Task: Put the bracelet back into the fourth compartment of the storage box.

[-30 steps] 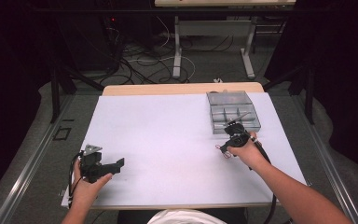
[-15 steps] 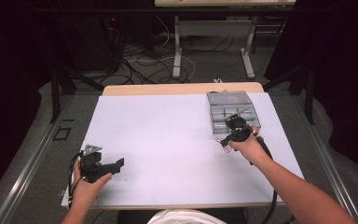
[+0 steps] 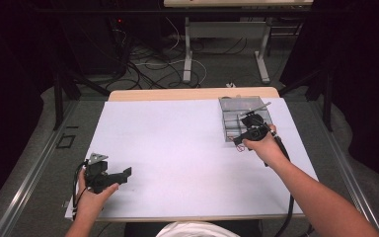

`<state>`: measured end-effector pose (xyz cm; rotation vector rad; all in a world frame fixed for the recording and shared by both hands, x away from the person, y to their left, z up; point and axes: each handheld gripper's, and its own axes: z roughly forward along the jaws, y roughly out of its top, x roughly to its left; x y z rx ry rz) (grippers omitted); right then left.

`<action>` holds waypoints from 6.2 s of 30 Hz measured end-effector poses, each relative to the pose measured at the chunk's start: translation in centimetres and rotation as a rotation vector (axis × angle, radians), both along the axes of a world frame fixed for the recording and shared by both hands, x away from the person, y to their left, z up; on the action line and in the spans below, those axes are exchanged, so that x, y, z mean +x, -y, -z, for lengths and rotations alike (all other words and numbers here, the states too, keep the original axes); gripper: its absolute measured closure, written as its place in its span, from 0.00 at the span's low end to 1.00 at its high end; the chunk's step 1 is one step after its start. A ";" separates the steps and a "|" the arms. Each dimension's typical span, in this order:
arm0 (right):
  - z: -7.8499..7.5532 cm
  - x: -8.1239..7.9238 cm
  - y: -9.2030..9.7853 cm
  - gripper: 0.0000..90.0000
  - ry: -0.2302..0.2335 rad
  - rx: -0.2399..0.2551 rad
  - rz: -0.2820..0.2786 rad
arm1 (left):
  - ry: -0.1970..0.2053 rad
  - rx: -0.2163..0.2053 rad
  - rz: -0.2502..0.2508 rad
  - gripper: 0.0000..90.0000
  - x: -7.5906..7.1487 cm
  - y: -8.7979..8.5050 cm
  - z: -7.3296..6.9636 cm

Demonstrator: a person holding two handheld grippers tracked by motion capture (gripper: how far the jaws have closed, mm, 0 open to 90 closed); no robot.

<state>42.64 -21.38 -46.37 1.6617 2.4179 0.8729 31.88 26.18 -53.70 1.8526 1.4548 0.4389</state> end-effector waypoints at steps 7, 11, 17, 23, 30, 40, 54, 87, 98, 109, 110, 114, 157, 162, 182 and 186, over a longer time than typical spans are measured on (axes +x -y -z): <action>-1.0 0.8 0.1 0.97 0.021 0.010 0.023 | 0.004 0.000 -0.003 0.03 0.0 0.1 0.1; -1.5 1.3 0.1 0.97 0.037 0.012 0.024 | 0.003 -0.001 -0.003 0.03 0.1 0.1 0.1; -2.1 2.2 0.2 0.97 0.062 0.010 0.041 | 0.003 -0.001 -0.002 0.03 0.1 0.1 0.1; -2.5 3.0 0.3 0.97 0.066 0.023 0.074 | -0.001 -0.001 0.005 0.03 0.1 0.0 0.1; -2.5 4.1 0.4 0.97 0.082 0.022 0.104 | 0.003 0.001 0.000 0.03 0.1 0.0 0.1; -2.1 5.3 0.9 0.97 0.104 0.025 0.155 | 0.004 -0.001 0.003 0.03 0.1 0.0 0.2; -1.2 6.5 0.7 0.97 0.145 0.000 0.142 | 0.003 -0.004 0.003 0.03 0.1 -0.1 0.2; 2.9 7.5 -1.0 0.97 0.178 -0.101 0.049 | 0.012 -0.019 -0.010 0.04 0.1 -0.2 0.1; 3.9 7.9 -1.5 0.97 0.165 -0.141 0.030 | 0.018 -0.015 -0.007 0.04 0.1 -0.3 0.0; 4.2 8.0 -1.5 0.92 0.156 -0.161 0.045 | 0.011 -0.012 -0.001 0.04 0.0 -0.3 -0.1; 4.2 8.0 -1.5 0.90 0.153 -0.166 0.044 | 0.014 -0.011 -0.002 0.04 0.1 -0.3 -0.1; 4.2 7.9 -1.2 0.82 0.152 -0.161 0.063 | 0.010 -0.012 -0.003 0.04 0.1 -0.2 0.0; 1.1 3.6 -3.4 0.37 0.215 -0.036 -0.023 | 0.014 -0.020 0.001 0.04 0.2 0.0 0.1; 0.5 2.8 -3.4 0.27 0.222 -0.015 -0.038 | 0.009 -0.015 0.006 0.04 0.1 0.0 0.0; 0.1 -1.3 -1.9 0.10 0.306 0.035 -0.082 | 0.017 -0.011 0.013 0.04 0.1 0.2 0.0; 0.0 -2.0 -1.4 0.07 0.325 0.039 -0.090 | 0.011 -0.006 0.023 0.03 0.1 0.2 0.0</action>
